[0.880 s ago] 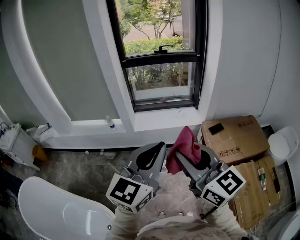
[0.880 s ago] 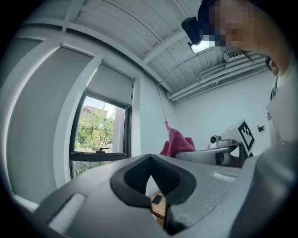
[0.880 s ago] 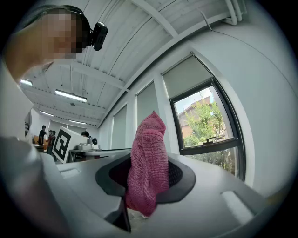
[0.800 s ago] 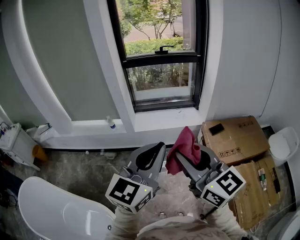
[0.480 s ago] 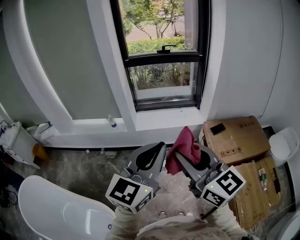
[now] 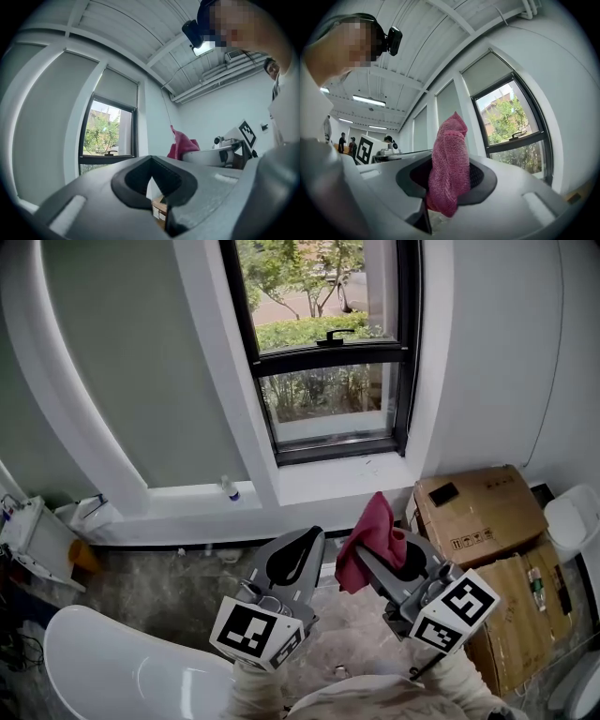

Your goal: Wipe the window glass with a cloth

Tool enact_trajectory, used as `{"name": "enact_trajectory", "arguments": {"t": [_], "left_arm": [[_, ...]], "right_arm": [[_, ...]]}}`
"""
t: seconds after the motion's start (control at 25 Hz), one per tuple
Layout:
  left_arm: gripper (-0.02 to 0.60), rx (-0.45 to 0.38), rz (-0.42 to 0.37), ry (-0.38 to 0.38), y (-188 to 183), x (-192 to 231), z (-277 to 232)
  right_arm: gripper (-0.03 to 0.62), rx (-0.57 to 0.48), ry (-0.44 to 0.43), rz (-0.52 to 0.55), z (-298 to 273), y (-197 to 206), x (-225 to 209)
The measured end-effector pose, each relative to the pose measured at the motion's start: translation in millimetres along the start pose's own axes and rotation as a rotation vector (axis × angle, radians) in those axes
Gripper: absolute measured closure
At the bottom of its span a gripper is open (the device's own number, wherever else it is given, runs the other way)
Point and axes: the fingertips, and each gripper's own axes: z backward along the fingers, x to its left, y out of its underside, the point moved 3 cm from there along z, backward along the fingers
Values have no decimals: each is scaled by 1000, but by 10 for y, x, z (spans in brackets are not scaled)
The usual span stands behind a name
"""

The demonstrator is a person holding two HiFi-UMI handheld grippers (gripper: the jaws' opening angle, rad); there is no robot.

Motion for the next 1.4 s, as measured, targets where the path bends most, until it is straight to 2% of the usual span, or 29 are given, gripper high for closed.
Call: {"name": "enact_trajectory", "arguments": {"t": [0.16,0.36,0.68,1.0,1.2,1.4], "left_arm": [[581,-9,10,9,49,189,-80],[581,-20,-35,9,132,359,-457],[581,-22,3,37,205,792,-1630],[581,-50,-41,23,71,1076,-2961],[581,-28,-71,-19,142,1296,-3393],[581,-26,-58,-29,226,1646,-3725]], "right_arm": [[456,16,47,52,-114,61,-118],[456,5,46,45,-299,50,-470],[457,-15,19,43,-801,-135,-1590],[457,-29,-38,80,-1187,-528,-2804],[457,-26,-73,62,-1427,-577,-3283],[456,-20,-91,52,-1782,-514,-3598]]}}
